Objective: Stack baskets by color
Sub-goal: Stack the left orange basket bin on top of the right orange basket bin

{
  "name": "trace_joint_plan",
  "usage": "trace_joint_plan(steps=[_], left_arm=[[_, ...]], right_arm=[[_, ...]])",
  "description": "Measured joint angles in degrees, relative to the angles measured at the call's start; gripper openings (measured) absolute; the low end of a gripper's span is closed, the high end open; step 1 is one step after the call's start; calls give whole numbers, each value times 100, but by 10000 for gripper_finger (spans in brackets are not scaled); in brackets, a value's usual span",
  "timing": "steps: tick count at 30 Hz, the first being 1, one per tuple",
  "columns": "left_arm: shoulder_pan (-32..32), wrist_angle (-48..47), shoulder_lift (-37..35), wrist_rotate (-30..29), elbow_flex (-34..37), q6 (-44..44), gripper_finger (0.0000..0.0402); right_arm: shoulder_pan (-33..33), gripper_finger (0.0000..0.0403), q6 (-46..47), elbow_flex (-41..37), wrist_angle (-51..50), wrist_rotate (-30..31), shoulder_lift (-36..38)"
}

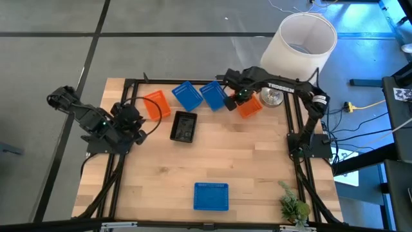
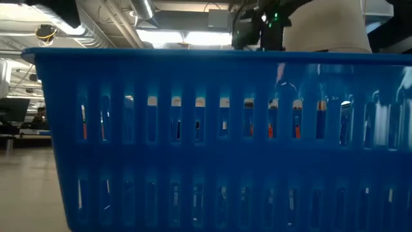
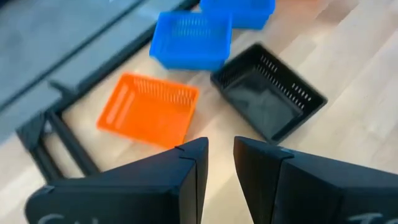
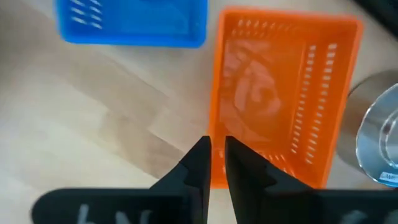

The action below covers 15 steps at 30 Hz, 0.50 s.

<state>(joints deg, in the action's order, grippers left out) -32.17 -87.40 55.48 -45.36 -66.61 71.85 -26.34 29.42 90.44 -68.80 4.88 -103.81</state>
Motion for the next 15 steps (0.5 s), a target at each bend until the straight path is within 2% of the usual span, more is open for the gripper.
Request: trace_joint_plan(steps=[3, 9, 11, 15], left_arm=[[477, 3, 0, 475, 0, 97, 69], [1996, 130, -2, 1566, 0, 344, 69], [2466, 261, -18, 1717, 0, 385, 69], [3337, 748, 2, 2159, 0, -405, 69]], right_arm=[[91, 47, -98, 245, 5, 0, 255], [286, 47, -451, 841, 73, 1, 717], [346, 47, -589, 1036, 143, 5, 848], [442, 48, -887, 1395, 183, 6, 1009]])
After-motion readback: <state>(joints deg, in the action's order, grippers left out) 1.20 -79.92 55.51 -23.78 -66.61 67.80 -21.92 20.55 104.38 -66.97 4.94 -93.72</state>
